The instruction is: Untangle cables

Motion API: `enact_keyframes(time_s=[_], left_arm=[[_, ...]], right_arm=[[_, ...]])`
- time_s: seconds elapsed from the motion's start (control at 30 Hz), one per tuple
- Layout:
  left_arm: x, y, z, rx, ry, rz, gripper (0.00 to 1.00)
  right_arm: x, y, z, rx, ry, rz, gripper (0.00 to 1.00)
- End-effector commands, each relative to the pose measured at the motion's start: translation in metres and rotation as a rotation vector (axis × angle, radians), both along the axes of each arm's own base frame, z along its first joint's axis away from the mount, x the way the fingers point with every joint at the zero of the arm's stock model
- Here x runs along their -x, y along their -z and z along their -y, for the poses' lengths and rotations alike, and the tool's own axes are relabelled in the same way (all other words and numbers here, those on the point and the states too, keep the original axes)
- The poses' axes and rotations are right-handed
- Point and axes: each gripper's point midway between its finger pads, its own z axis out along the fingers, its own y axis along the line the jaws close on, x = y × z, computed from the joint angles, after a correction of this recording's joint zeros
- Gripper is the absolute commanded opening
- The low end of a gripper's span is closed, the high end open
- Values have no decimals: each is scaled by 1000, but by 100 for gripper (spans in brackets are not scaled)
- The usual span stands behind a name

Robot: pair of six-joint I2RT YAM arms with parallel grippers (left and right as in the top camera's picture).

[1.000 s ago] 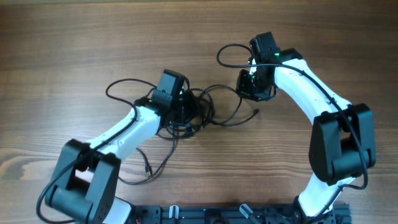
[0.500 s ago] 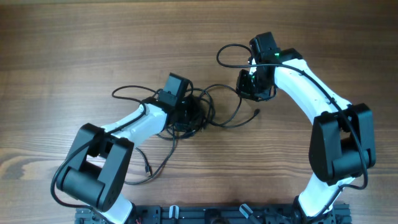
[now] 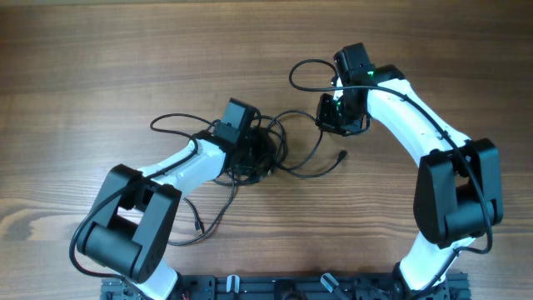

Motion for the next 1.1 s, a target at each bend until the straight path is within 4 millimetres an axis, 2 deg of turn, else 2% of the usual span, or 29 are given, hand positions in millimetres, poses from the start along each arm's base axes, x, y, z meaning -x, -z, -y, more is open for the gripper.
enact_keyframes(time_s=[0.0,0.07,0.13,0.27,0.4,0.47,0.57,0.63,0.73,0.83,0.97,1.03,1.07], left_arm=[[-4,7,-6,-51,5,31,4],[-9,-5,-1,-29,76,92,4],[-15,-29,3,13,118,156,4],[-26,-98,3,114,121,309,4],[-25,-181,-8,183,94,515,4],[-20,-215,-15,208,80,603,4],[-13,-251,-29,233,53,701,4],[-9,-278,-46,244,13,775,4],[-7,-295,-62,242,-26,829,4],[-6,-299,-72,234,-50,841,4],[-4,-272,-72,220,-71,717,4],[-3,-254,-71,210,-74,641,4],[-2,-247,-70,214,-77,605,4]], right_arm=[[4,10,1,14,-15,-24,6],[5,10,1,16,-16,-28,6],[6,11,1,17,-24,-30,6],[7,11,2,19,-39,-27,6],[6,11,1,18,-40,-24,5],[6,10,1,18,-40,-21,5],[5,10,1,17,-40,-20,5],[5,10,0,13,-42,-19,4],[5,4,-15,-73,-143,10,4],[3,-17,-33,-190,-220,58,4],[-5,-67,-38,-226,-240,190,5],[-5,-97,-38,-238,-255,273,13],[-4,-110,-39,-245,-269,308,20]])
